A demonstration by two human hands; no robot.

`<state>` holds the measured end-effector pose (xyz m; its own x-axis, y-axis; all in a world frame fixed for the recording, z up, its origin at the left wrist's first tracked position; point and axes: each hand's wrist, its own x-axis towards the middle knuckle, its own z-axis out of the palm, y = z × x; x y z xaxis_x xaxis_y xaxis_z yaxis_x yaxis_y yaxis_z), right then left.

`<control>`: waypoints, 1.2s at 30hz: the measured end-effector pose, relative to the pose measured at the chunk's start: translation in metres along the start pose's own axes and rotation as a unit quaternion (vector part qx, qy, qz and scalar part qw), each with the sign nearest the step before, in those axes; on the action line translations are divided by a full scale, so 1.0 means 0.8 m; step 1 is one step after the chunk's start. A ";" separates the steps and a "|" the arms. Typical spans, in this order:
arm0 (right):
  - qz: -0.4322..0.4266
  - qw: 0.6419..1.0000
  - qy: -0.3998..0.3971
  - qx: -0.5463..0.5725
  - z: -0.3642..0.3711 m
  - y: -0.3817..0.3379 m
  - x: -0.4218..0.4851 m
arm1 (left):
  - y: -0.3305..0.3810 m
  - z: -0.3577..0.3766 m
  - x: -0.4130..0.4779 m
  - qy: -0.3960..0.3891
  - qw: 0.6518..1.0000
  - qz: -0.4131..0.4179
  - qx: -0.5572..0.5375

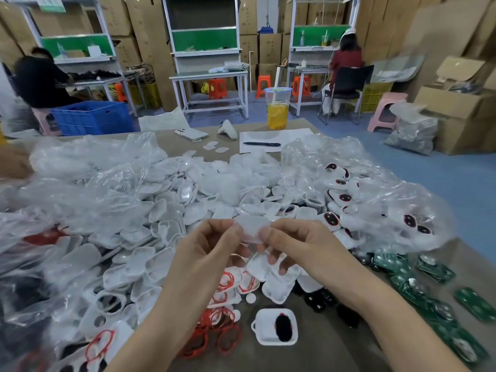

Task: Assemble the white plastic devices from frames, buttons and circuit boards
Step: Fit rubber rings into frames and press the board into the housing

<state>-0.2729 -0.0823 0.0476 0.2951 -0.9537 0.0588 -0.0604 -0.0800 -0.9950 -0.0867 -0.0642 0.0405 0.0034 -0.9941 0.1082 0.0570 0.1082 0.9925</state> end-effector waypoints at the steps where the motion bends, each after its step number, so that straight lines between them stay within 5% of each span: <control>1: 0.001 1.000 0.001 0.007 0.000 0.000 0.001 | 0.000 0.000 0.000 -0.003 1.000 -0.003 -0.002; 17: 0.008 0.998 0.013 0.062 -0.002 -0.005 0.001 | 0.001 -0.004 -0.001 -0.025 0.998 -0.035 0.050; 36: 0.018 1.000 -0.002 -0.008 -0.005 0.007 0.005 | 0.003 -0.008 0.000 -0.068 0.995 -0.067 0.028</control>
<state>-0.2757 -0.0878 0.0425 0.2969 -0.9546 0.0220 -0.0858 -0.0496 -0.9951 -0.0798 -0.0640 0.0428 -0.1364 -0.9904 -0.0220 -0.0073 -0.0212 0.9997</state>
